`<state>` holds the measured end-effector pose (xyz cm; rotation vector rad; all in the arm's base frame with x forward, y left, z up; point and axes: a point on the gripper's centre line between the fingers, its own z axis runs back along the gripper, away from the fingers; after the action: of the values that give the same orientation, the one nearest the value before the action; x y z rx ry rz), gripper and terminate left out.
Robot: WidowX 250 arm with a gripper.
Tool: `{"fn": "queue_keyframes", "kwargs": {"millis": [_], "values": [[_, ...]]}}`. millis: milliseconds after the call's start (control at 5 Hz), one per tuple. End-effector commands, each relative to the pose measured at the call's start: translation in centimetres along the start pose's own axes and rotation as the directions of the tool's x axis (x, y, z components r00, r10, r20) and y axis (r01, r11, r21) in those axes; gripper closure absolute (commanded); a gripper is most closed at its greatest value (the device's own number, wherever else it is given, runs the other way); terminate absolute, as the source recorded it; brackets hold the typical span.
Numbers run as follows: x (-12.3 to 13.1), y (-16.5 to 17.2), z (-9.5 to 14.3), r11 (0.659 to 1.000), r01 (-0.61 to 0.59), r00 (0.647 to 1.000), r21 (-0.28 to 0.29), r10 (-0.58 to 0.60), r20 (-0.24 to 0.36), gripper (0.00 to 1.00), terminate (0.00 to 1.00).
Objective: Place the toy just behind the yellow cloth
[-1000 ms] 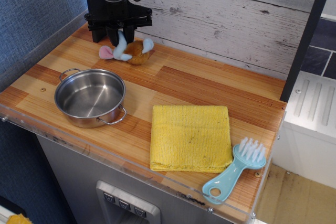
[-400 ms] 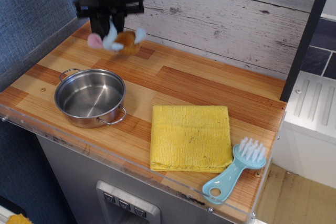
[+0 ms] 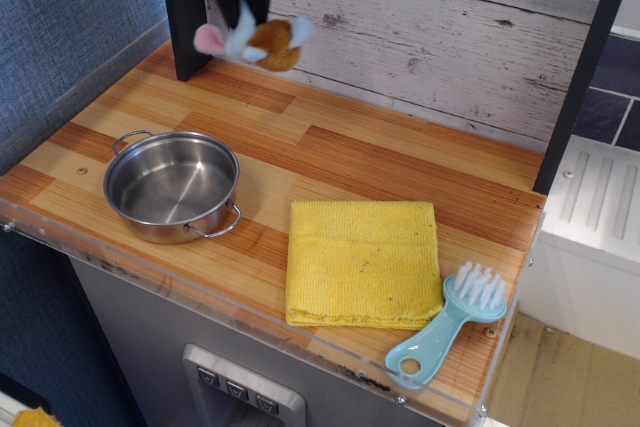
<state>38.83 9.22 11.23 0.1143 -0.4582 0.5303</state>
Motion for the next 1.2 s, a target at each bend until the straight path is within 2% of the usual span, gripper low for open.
{"fn": "queue_keyframes", "kwargs": {"millis": [0,200,600,1000], "values": [[-1.8,-6.1,4.3,0.98,0.163,0.985,-0.119,-0.153,0.084,1.0,0.0],[-3.9,-8.7,4.0,0.953,0.254,0.967,-0.166,-0.244,0.079,1.0,0.0],[-7.2,-11.6,2.1,0.896,0.387,0.921,-0.218,-0.386,0.05,1.0,0.0],[-9.4,-13.3,-0.4,0.875,0.403,0.907,-0.268,-0.421,-0.011,1.0,0.0]]}}
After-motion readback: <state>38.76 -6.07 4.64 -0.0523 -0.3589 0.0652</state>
